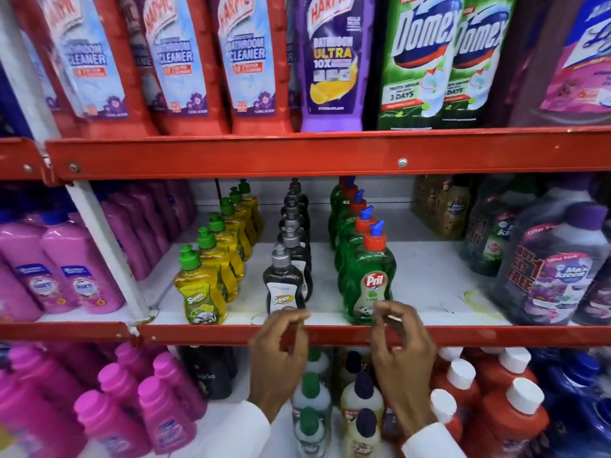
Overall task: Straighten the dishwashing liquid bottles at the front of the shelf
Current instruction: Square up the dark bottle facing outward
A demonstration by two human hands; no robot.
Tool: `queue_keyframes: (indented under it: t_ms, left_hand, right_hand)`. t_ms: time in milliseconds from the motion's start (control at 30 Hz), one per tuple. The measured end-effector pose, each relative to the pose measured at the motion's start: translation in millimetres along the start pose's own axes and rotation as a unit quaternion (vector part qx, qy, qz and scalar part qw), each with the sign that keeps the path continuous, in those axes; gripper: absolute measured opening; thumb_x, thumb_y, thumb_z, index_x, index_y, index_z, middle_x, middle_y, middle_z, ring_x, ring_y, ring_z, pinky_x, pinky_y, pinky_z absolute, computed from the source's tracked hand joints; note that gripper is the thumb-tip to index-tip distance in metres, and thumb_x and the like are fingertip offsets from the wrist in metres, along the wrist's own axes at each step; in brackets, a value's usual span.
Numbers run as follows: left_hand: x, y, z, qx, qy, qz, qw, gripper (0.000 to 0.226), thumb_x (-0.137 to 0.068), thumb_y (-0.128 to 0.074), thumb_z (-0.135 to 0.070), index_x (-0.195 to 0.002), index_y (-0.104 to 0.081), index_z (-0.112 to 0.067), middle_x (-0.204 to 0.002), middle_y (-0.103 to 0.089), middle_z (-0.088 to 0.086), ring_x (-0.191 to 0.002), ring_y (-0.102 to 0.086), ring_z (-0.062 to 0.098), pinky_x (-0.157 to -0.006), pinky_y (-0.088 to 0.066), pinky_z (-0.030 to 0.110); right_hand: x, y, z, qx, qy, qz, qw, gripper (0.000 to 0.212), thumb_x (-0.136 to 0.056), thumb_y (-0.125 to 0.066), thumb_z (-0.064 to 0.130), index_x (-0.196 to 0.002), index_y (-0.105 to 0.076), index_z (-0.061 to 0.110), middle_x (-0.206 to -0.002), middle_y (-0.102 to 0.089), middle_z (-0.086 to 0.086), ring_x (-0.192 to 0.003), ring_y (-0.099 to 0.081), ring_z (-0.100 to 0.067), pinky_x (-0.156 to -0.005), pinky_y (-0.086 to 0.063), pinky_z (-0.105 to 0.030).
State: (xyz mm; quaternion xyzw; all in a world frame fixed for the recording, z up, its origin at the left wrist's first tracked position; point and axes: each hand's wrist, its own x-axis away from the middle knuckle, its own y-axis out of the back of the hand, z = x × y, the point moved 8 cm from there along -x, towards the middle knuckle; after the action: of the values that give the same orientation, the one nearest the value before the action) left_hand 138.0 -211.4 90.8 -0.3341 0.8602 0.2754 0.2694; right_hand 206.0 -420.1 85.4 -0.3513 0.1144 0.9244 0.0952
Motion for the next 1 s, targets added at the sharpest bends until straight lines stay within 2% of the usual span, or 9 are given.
queue_keyframes:
  t_ms: [100, 167, 233, 300, 367, 433, 500, 600, 1000]
  left_hand:
    - [-16, 31, 24, -0.035, 0.005, -0.051, 0.998, 0.020, -0.080, -0.062, -0.009, -0.098, -0.062, -0.017, -0.100, -0.064, 0.000, -0.095, -0.059, 0.008, -0.085, -0.046, 0.020]
    - [-30, 31, 50, -0.073, 0.050, 0.008, 0.996, 0.035, -0.081, -0.062, -0.011, -0.114, -0.055, -0.016, -0.117, -0.060, 0.003, -0.105, -0.057, 0.016, -0.093, -0.046, 0.030]
    - [-39, 22, 66, -0.109, 0.059, 0.087, 0.989, 0.047, -0.081, -0.065, -0.007, -0.126, -0.051, -0.014, -0.126, -0.059, 0.006, -0.111, -0.058, 0.021, -0.097, -0.049, 0.033]
    - [-44, 15, 74, -0.111, 0.058, 0.153, 0.980, 0.047, -0.082, -0.063, 0.001, -0.126, -0.055, -0.012, -0.121, -0.066, 0.006, -0.105, -0.065, 0.018, -0.091, -0.049, 0.015]
    - [-49, 11, 78, -0.091, 0.061, 0.192, 0.975, 0.042, -0.081, -0.060, 0.007, -0.120, -0.061, -0.009, -0.109, -0.072, 0.002, -0.095, -0.067, 0.011, -0.081, -0.043, -0.002]
    - [-51, 9, 82, -0.061, 0.076, 0.212, 0.972, 0.039, -0.081, -0.062, 0.008, -0.116, -0.064, -0.008, -0.105, -0.071, -0.003, -0.094, -0.068, 0.010, -0.083, -0.049, 0.005]
    - [-52, 9, 85, -0.042, 0.091, 0.223, 0.970, 0.037, -0.081, -0.066, 0.006, -0.116, -0.064, -0.007, -0.103, -0.069, -0.005, -0.094, -0.069, 0.013, -0.083, -0.053, 0.011]
    - [-52, 8, 85, -0.032, 0.105, 0.228, 0.967, 0.037, -0.082, -0.069, 0.004, -0.118, -0.064, -0.004, -0.102, -0.066, -0.005, -0.090, -0.064, 0.008, -0.070, -0.044, -0.003]
    - [-54, 7, 93, -0.029, 0.098, 0.234, 0.967, 0.038, -0.081, -0.074, -0.004, -0.118, -0.065, -0.009, -0.111, -0.072, 0.005, -0.096, -0.063, 0.002, -0.073, -0.042, -0.005]
  right_hand:
    - [7, -52, 15, 0.024, 0.003, 0.120, 0.992, 0.027, -0.090, -0.067, 0.005, -0.112, -0.069, 0.019, -0.113, -0.071, 0.005, -0.103, -0.067, -0.008, -0.095, -0.054, -0.028]
    - [3, -86, 15, 0.054, -0.013, 0.190, 0.980, 0.035, -0.092, -0.064, 0.008, -0.124, -0.065, 0.020, -0.123, -0.069, 0.005, -0.109, -0.064, -0.007, -0.101, -0.049, -0.024]
    - [1, -112, 12, 0.076, -0.028, 0.262, 0.962, 0.043, -0.093, -0.063, 0.010, -0.134, -0.058, 0.017, -0.131, -0.066, 0.002, -0.115, -0.062, -0.008, -0.101, -0.044, -0.013]
    - [2, -127, 9, 0.099, -0.040, 0.318, 0.942, 0.044, -0.094, -0.062, 0.011, -0.137, -0.055, 0.017, -0.131, -0.067, 0.000, -0.110, -0.061, -0.003, -0.088, -0.036, 0.006]
    - [1, -131, 9, 0.120, -0.036, 0.333, 0.935, 0.040, -0.095, -0.061, 0.012, -0.135, -0.057, 0.017, -0.126, -0.070, -0.001, -0.100, -0.058, 0.001, -0.075, -0.030, 0.013]
    - [0, -131, 7, 0.127, -0.037, 0.331, 0.934, 0.036, -0.096, -0.061, 0.014, -0.132, -0.060, 0.019, -0.123, -0.071, 0.000, -0.099, -0.059, 0.001, -0.076, -0.034, 0.010]
    - [0, -131, 4, 0.132, -0.041, 0.327, 0.935, 0.035, -0.096, -0.060, 0.014, -0.131, -0.061, 0.019, -0.123, -0.072, 0.001, -0.102, -0.064, -0.004, -0.085, -0.041, 0.000]
    - [0, -128, 1, 0.137, -0.049, 0.323, 0.935, 0.035, -0.096, -0.059, 0.012, -0.131, -0.060, 0.018, -0.123, -0.072, 0.000, -0.106, -0.066, -0.009, -0.094, -0.046, -0.014]
    - [3, -124, 1, 0.152, -0.078, 0.318, 0.933, 0.037, -0.098, -0.057, 0.015, -0.135, -0.056, 0.018, -0.127, -0.070, -0.002, -0.112, -0.066, -0.014, -0.100, -0.049, -0.024]
